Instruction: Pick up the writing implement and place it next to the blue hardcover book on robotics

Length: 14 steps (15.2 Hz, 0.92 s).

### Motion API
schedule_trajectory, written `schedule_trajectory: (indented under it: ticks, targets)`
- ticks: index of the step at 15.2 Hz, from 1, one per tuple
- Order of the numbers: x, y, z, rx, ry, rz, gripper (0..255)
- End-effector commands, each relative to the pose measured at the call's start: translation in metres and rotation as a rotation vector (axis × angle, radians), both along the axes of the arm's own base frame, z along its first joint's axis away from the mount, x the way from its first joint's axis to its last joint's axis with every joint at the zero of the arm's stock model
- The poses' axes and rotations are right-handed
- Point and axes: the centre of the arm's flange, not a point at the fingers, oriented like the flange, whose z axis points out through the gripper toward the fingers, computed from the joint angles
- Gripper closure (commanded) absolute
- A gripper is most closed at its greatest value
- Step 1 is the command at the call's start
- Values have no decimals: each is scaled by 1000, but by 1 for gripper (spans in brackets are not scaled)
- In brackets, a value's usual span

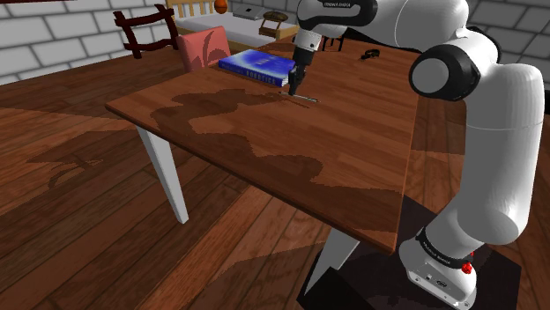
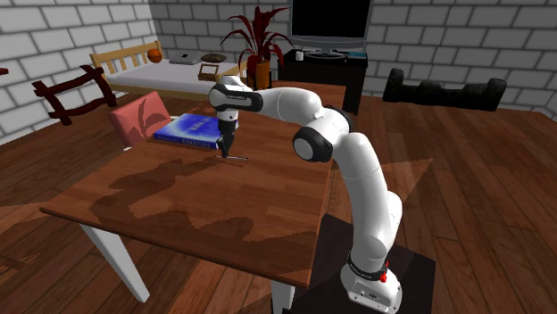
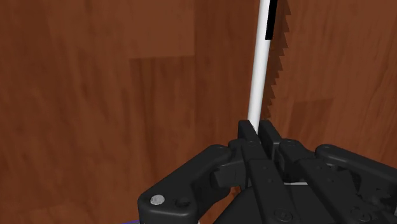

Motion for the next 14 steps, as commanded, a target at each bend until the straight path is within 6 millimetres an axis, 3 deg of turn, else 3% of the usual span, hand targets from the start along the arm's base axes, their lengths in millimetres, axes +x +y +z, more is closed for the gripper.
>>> schedule_trajectory:
  ticks: [1,6,10,14]
  targets:
    - [0,0,0,0,0,0,0]
    - [0,0,0,0,0,0,0]
    - [1,-14,48,0,0,0,0]
    - [1,-14,48,0,0,0,0]
